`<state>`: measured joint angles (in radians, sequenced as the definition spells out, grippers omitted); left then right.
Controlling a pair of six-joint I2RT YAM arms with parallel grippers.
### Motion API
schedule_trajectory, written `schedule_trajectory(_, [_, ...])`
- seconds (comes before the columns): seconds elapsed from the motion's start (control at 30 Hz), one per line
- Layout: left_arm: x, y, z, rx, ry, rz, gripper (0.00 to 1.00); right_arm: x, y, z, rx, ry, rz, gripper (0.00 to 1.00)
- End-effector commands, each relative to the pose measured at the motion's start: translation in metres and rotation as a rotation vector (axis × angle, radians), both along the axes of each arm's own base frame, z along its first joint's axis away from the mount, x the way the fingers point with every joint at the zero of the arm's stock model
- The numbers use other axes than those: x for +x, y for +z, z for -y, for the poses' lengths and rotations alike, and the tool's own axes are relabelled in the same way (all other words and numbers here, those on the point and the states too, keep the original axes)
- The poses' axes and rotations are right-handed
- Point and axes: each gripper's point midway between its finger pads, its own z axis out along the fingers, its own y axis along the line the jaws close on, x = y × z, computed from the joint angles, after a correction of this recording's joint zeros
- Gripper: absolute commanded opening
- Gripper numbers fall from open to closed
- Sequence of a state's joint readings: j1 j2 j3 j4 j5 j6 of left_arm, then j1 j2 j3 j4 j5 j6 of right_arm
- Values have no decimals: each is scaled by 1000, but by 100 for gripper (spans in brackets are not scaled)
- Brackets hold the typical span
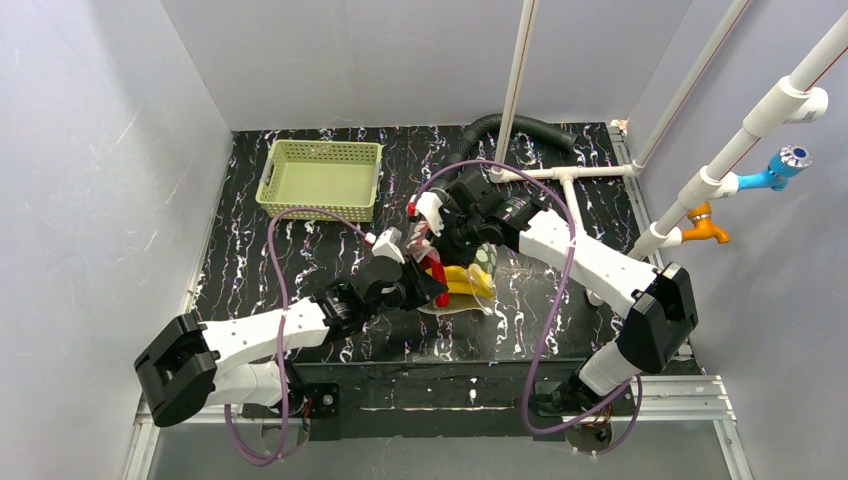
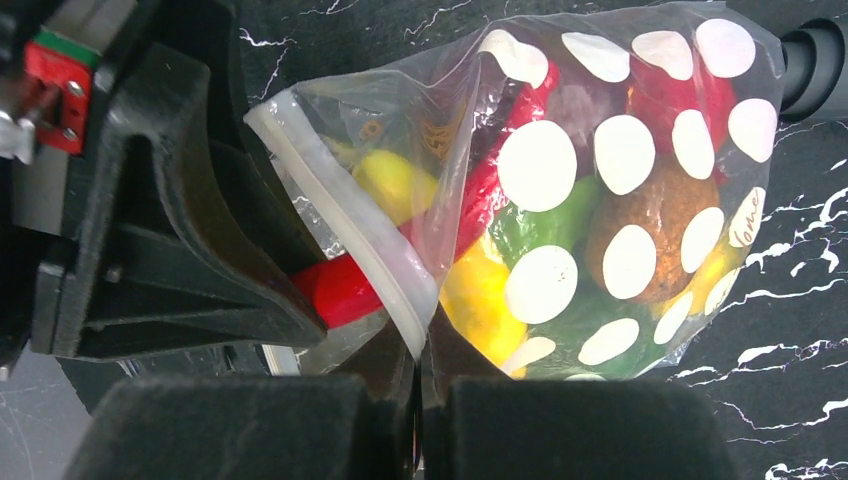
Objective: Open the zip-top bag and remove the fake food
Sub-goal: Pick up the fake vegetable from the zipper food storage bag.
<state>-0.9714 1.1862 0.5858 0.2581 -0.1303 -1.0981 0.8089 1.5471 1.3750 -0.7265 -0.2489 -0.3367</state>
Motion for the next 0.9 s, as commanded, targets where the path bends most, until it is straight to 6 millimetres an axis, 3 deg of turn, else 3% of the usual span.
schedule_trajectory(0.0, [2,9,-11,7,64,-38,0,0,8,2,20,10,33,1])
schedule_trajectory(0.87, [-24,16,-44,112,-17,-32,0,4,5,6,5,-1,60,1])
